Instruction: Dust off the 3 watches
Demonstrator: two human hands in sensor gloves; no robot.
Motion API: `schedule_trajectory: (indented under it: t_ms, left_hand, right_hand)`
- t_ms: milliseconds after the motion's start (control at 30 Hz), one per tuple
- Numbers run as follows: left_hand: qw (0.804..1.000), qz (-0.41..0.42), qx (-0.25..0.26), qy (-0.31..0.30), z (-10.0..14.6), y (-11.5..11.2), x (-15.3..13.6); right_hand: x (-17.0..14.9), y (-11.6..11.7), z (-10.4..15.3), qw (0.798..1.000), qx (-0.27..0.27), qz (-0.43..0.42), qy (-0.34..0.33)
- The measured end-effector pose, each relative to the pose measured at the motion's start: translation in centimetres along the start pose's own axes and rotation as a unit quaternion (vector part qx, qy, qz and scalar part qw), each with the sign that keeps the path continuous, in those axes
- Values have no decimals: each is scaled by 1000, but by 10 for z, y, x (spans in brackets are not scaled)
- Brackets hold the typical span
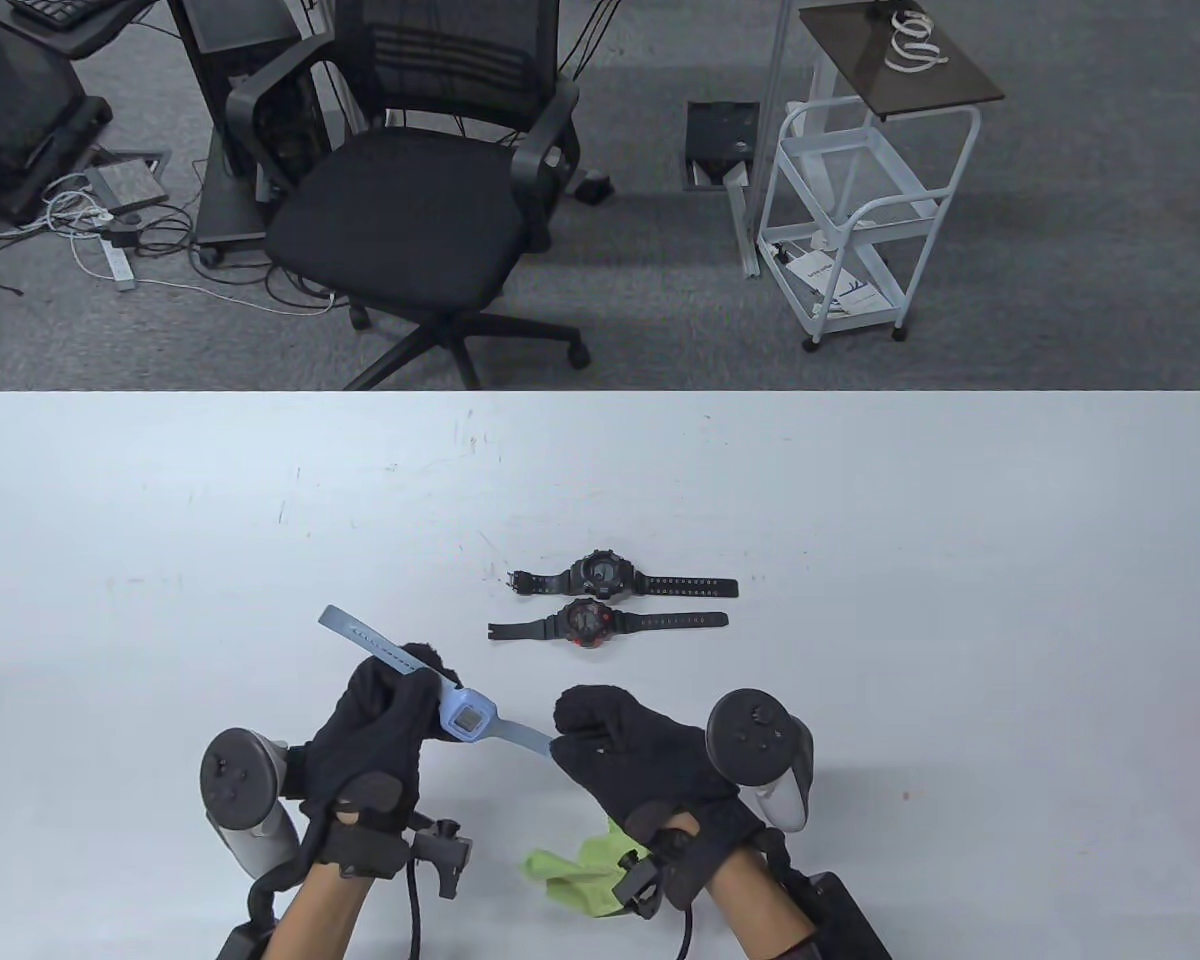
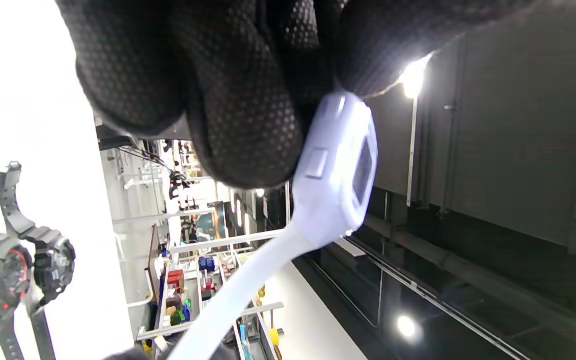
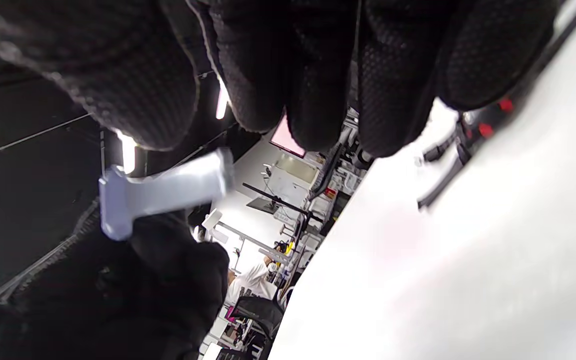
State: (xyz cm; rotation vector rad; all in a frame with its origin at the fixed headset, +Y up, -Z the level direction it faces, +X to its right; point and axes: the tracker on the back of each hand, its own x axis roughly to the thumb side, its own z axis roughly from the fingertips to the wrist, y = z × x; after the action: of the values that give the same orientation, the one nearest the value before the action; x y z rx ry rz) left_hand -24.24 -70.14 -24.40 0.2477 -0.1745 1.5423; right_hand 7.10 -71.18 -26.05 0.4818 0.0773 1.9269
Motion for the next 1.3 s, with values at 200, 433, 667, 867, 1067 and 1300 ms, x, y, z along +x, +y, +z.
schedule_trajectory:
  t_ms: [200,433,667,867,1067,1300]
  left_hand:
    - [999,-5,23,22,-1,8,-6]
    - [998,0,38,46,-2,15,-10]
    - [998,-2,40,58,-3,15,-13]
    - [997,-4,39,61,-2,14,-12]
    - [998,-12,26,63,-2,10,-12]
    - [998,-8,5,65,-2,5,-13]
  right_hand:
    - [36,-3,3,956,146,246,-57]
    - [20,23,23,879,316,357,-5]
    - [7,30,39,826,365,429,11]
    - [-3,54,41,769,336,541,-53]
    - [-5,39,31,857,266,430,-93]
    - [-35,-23,22,995,92,27,41]
